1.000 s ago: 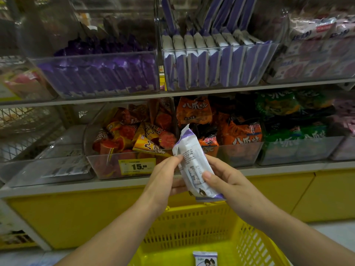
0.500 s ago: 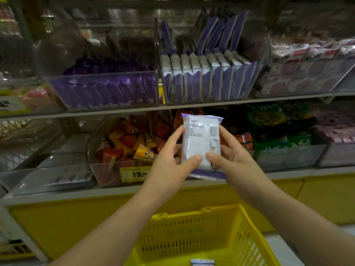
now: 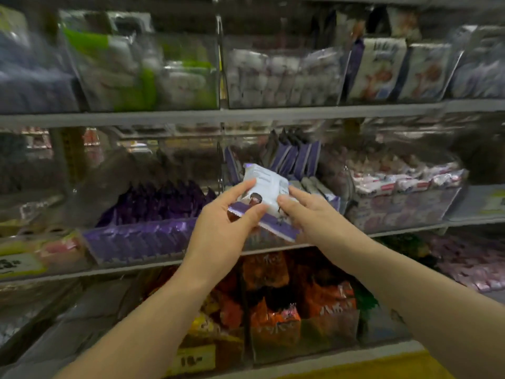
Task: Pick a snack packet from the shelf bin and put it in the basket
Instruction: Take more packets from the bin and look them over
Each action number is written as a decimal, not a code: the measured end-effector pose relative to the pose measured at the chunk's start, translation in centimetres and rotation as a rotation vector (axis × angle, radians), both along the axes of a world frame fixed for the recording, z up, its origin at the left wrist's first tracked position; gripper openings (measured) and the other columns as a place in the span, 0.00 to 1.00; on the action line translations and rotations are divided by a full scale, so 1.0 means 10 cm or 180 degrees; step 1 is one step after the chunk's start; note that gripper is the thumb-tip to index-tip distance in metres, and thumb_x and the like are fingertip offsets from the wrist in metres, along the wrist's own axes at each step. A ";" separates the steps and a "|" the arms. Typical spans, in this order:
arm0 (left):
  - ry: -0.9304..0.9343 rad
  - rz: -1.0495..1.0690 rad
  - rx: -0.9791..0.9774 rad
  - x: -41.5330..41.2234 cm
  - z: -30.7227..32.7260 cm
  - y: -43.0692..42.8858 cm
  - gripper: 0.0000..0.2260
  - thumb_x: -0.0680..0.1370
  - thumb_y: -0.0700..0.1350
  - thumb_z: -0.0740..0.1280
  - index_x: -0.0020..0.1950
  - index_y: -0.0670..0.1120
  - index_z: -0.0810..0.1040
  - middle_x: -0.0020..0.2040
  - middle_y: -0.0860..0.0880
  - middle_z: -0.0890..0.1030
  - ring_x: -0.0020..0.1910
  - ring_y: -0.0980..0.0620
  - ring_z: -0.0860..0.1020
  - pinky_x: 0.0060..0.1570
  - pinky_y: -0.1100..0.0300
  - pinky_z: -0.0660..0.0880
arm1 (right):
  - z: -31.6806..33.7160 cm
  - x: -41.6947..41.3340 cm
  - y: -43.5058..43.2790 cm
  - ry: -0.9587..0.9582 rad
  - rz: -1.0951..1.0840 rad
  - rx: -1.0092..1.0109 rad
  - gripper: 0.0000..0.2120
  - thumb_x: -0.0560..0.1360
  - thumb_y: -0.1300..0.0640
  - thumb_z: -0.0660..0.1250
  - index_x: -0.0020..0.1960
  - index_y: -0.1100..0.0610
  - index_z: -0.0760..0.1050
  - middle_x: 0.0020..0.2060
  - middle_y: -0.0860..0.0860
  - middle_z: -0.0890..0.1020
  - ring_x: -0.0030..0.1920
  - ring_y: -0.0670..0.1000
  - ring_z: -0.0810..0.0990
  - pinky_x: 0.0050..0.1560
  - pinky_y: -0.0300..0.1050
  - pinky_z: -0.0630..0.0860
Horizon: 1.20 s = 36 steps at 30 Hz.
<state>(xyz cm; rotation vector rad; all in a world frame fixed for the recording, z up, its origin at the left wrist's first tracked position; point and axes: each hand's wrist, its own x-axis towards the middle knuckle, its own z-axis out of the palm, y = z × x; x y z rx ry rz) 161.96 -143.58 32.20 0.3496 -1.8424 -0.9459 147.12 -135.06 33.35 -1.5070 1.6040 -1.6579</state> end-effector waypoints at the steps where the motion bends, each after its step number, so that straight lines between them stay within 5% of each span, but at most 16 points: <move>1: -0.0032 0.0064 -0.0027 0.01 0.09 -0.09 0.17 0.72 0.53 0.73 0.60 0.63 0.78 0.61 0.52 0.81 0.61 0.51 0.79 0.61 0.46 0.75 | 0.09 -0.06 -0.07 0.0332 -0.0126 0.0078 0.07 0.80 0.48 0.61 0.56 0.39 0.72 0.35 0.30 0.81 0.33 0.31 0.78 0.39 0.29 0.75; 4: -0.0201 0.0404 -0.0176 0.06 0.33 -0.37 0.18 0.74 0.49 0.73 0.63 0.59 0.78 0.60 0.52 0.82 0.60 0.51 0.79 0.63 0.47 0.74 | 0.36 -0.24 -0.29 0.1537 -0.0564 0.0193 0.12 0.82 0.50 0.58 0.61 0.49 0.76 0.46 0.36 0.81 0.44 0.29 0.77 0.45 0.30 0.70; 7: -0.0385 0.0756 -0.0414 0.09 0.50 -0.59 0.19 0.74 0.49 0.72 0.65 0.58 0.77 0.55 0.53 0.84 0.58 0.54 0.80 0.63 0.60 0.73 | 0.58 -0.42 -0.58 0.2445 -0.0985 0.0406 0.17 0.80 0.51 0.61 0.67 0.55 0.74 0.61 0.48 0.81 0.61 0.46 0.77 0.55 0.36 0.69; 9: -0.0457 0.1011 -0.0673 0.11 0.60 -0.68 0.18 0.75 0.48 0.72 0.64 0.58 0.78 0.43 0.60 0.84 0.57 0.62 0.76 0.49 0.78 0.68 | 0.66 -0.49 -0.81 0.2838 -0.1051 0.0428 0.19 0.78 0.52 0.65 0.67 0.55 0.74 0.61 0.51 0.80 0.61 0.50 0.77 0.55 0.37 0.69; 11: -0.0485 0.1182 -0.0823 0.11 0.68 -0.75 0.18 0.75 0.47 0.72 0.64 0.58 0.78 0.36 0.62 0.81 0.54 0.64 0.78 0.43 0.82 0.65 | 0.70 -0.49 -1.05 0.3029 -0.0953 0.0417 0.22 0.76 0.53 0.67 0.69 0.56 0.71 0.63 0.53 0.78 0.63 0.52 0.75 0.57 0.38 0.68; 16: -0.0569 0.1294 -0.1047 0.07 0.79 -0.92 0.20 0.75 0.47 0.72 0.66 0.58 0.76 0.43 0.67 0.78 0.47 0.80 0.72 0.43 0.81 0.65 | 0.75 -0.43 -1.69 0.2674 -0.0675 0.0265 0.25 0.74 0.52 0.70 0.69 0.57 0.70 0.65 0.58 0.76 0.65 0.57 0.74 0.64 0.48 0.71; 20: -0.0684 0.1217 -0.0978 0.01 0.85 -1.01 0.20 0.75 0.47 0.72 0.66 0.60 0.76 0.30 0.61 0.77 0.32 0.71 0.75 0.36 0.78 0.67 | 0.80 -0.43 -1.99 0.2593 -0.0691 0.0558 0.28 0.74 0.47 0.68 0.72 0.53 0.66 0.68 0.56 0.74 0.66 0.58 0.74 0.65 0.51 0.72; 25: -0.1134 0.1578 -0.1207 -0.07 0.87 -1.11 0.19 0.75 0.58 0.68 0.65 0.70 0.71 0.44 0.72 0.76 0.48 0.70 0.76 0.44 0.74 0.69 | 0.85 -0.59 -2.01 0.2422 -0.0794 0.0626 0.22 0.74 0.51 0.67 0.67 0.54 0.73 0.63 0.55 0.78 0.63 0.56 0.76 0.63 0.50 0.74; 28: -0.1520 0.1791 -0.1298 -0.14 0.89 -1.13 0.17 0.75 0.63 0.65 0.64 0.70 0.70 0.52 0.66 0.80 0.55 0.62 0.77 0.49 0.63 0.73 | 0.86 -0.69 -1.96 0.2249 -0.0982 0.0501 0.21 0.73 0.56 0.68 0.65 0.55 0.74 0.62 0.55 0.79 0.63 0.54 0.76 0.62 0.46 0.73; 36: -0.2379 0.2259 -0.1846 -0.83 1.14 -1.45 0.14 0.79 0.55 0.63 0.64 0.61 0.74 0.61 0.53 0.79 0.60 0.49 0.76 0.53 0.58 0.69 | 0.80 -0.67 -1.92 0.2271 -0.1059 0.0232 0.17 0.77 0.58 0.63 0.66 0.54 0.72 0.63 0.55 0.78 0.64 0.54 0.75 0.63 0.43 0.71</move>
